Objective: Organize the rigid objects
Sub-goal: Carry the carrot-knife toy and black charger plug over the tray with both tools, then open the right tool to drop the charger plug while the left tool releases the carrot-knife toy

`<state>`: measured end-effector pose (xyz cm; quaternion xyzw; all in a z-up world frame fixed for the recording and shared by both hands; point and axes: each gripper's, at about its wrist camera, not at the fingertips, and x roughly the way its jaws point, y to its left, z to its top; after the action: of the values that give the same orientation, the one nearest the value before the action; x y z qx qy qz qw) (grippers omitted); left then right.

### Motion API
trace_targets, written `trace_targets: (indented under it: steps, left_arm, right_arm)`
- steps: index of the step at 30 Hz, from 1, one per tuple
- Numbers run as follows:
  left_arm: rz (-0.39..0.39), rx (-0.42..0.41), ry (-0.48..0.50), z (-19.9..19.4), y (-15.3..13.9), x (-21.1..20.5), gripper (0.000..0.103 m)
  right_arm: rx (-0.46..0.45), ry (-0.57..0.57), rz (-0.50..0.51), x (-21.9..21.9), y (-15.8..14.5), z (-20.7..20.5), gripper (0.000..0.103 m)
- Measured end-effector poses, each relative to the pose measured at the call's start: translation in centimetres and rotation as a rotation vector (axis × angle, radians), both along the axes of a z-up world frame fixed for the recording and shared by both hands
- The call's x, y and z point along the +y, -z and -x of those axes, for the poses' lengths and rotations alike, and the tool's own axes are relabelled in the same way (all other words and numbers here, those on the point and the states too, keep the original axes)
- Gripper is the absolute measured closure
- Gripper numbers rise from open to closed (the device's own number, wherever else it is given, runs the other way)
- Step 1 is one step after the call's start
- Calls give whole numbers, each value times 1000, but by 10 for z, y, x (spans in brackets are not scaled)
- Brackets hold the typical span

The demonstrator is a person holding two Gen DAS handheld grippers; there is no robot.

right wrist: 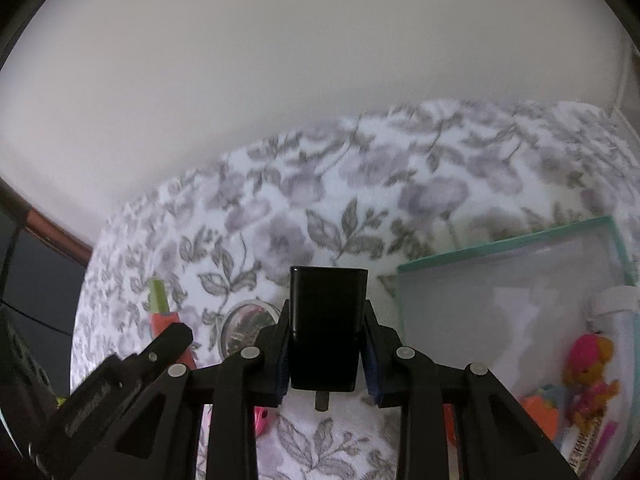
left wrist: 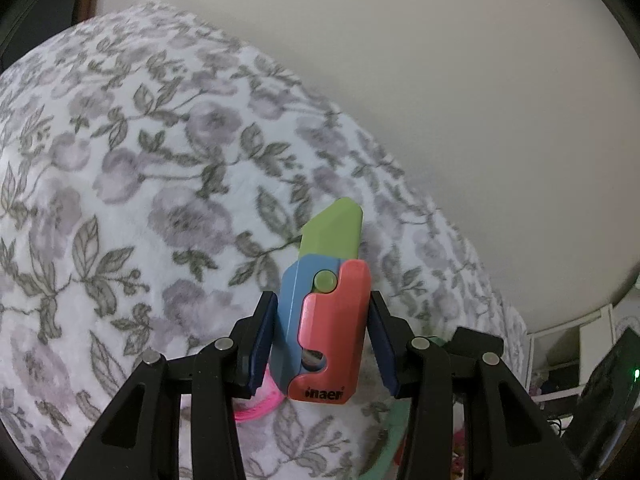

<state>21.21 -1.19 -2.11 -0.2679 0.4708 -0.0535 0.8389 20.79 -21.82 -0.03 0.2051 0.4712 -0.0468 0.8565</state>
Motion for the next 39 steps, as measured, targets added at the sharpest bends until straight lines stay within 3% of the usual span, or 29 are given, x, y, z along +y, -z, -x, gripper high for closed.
trace_targets:
  steps: [7,13,18,25,39]
  left_arm:
    - [-9,-44,93,3,-17,-36,56]
    - [-41,-63,213,11,-20,-85,56]
    - [-80,-52,325,19,-12,-129,56]
    - [-143,-7,444,31,13,-182,57]
    - [-231,21,462,27,41,-202,56]
  right_arm:
    - [-36,36,64,-29,-13,24,72]
    - [3,51,107,-63,-3,32,72]
    - [67,84,133,-98,12,38,72]
    - [95,145,84,-140,25,50,72]
    - [120,137,63,-154,40,50,72]
